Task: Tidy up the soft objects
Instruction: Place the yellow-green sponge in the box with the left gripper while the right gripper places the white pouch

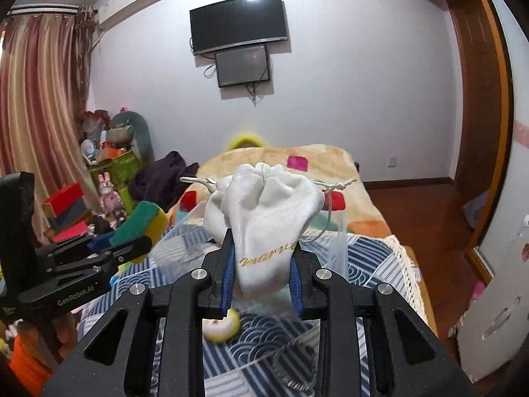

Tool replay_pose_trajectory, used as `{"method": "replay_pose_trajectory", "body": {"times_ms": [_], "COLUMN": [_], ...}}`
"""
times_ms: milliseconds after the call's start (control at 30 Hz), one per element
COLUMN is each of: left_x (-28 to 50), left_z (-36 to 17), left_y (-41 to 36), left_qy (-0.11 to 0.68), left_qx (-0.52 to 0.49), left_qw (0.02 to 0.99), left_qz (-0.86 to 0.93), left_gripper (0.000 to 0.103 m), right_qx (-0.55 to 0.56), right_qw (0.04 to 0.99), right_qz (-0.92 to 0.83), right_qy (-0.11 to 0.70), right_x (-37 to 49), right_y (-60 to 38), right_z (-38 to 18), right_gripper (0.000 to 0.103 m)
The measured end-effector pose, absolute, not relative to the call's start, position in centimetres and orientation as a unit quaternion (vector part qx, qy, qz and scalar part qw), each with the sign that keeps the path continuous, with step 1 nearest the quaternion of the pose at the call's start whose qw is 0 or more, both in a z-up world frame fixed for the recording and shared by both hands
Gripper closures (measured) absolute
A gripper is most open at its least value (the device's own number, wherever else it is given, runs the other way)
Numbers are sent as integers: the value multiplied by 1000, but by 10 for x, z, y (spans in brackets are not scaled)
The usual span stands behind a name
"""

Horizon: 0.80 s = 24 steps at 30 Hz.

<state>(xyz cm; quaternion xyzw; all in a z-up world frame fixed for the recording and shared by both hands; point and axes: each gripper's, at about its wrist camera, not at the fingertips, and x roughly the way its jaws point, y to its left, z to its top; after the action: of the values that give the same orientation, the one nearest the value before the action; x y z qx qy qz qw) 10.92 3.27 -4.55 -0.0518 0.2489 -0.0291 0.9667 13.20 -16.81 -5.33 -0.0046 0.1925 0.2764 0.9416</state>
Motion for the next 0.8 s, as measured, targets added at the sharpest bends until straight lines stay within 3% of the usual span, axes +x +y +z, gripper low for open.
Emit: {"method": "replay_pose_trajectory", "body": {"times_ms": [700,800], "left_x": [175,174], "left_z": [-96,-95], "left_y": [37,36], "left_qy": [322,323], "left_qx": [-45,-47], "left_qw": [946,945], "left_qz": [-1,-1], "left_gripper": [66,63], "right_qx": [-39,-43], "right_qw": [906,904], "right_qz": [293,294], "right_qy": [303,309], "right_x": [188,189], "right_y": [-114,-115], "right_z": [-105,-105], "right_gripper": [78,77]}}
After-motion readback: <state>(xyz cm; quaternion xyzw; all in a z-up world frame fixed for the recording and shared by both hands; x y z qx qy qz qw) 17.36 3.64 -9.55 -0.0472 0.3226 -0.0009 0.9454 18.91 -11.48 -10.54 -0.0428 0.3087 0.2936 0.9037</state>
